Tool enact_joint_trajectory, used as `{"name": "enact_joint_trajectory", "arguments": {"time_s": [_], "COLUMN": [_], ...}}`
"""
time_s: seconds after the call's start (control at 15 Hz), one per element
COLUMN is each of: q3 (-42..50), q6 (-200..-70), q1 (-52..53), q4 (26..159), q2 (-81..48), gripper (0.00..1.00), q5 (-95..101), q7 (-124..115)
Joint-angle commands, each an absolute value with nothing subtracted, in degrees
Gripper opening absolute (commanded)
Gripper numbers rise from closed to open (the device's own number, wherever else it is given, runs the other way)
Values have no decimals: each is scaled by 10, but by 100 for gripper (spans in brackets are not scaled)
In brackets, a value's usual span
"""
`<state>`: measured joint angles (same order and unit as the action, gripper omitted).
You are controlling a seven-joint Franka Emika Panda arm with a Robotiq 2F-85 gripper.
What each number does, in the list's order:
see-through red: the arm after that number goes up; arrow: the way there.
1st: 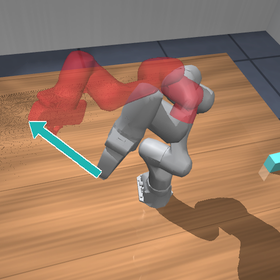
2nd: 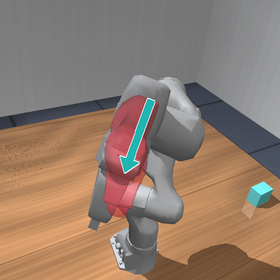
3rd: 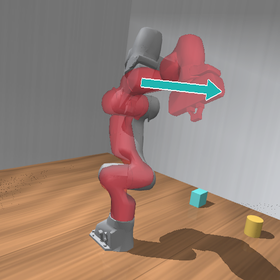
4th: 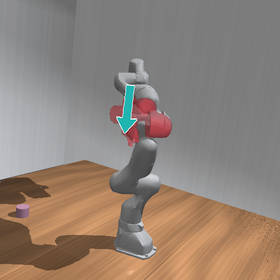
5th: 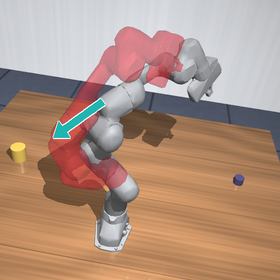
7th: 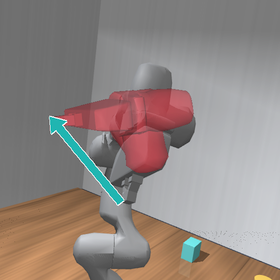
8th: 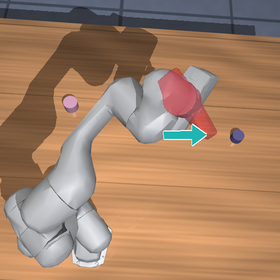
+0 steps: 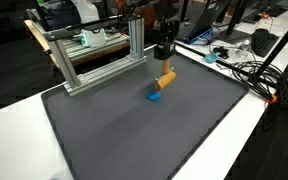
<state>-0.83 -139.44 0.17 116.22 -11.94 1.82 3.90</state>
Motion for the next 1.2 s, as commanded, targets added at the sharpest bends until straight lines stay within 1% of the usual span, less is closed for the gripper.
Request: {"name": "enact_joint_trajectory", "arguments": {"time_s": [0.0,0.47,1.13], "q3": [4,13,12], "q6": [-1397,-1387,-1303], "q1": [5,-5,-16], "q4": [1150,1126,1083], "q2": [-137,-176,-221], "gripper": [23,23,23], "q5": [49,45,42], "q7": [15,24,66]}}
